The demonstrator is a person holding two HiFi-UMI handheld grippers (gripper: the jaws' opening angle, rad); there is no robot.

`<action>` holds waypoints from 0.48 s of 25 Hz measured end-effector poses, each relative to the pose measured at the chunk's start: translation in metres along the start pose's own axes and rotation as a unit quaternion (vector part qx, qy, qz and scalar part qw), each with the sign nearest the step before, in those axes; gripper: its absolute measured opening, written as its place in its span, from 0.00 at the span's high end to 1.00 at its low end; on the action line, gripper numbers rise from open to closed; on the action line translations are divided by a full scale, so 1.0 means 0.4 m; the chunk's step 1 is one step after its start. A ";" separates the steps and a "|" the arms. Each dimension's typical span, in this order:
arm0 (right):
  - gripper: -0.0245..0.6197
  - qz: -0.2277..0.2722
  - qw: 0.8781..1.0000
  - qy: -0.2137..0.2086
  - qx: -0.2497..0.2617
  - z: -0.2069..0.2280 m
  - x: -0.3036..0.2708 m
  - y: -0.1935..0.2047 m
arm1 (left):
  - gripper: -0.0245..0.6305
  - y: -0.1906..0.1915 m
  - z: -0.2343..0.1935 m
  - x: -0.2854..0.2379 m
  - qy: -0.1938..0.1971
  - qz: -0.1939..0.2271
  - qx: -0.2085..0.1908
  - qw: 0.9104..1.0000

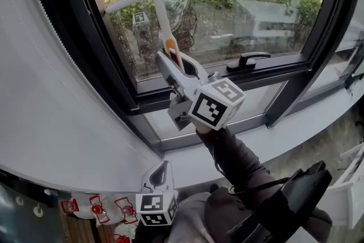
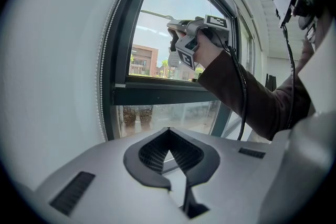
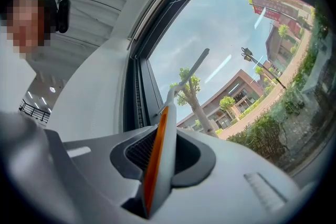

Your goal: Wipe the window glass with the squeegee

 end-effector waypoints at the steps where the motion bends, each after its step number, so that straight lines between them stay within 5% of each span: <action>1: 0.87 -0.002 1.000 -0.001 0.002 0.000 0.003 0.002 | 0.96 0.003 0.002 0.000 0.001 -0.001 -0.001 1.000; 12: 0.87 -0.010 1.000 0.014 -0.019 0.017 0.037 0.052 | 0.96 0.008 0.010 -0.004 0.005 -0.002 -0.003 1.000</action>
Point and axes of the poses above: the fingertips, and each gripper's own axes: x backward along the fingers, z to its right, y out of its underside, the point moved 2 cm from there along x, backward along the fingers, and after that the axes turned 4 degrees about z, right-handed, at the moved point
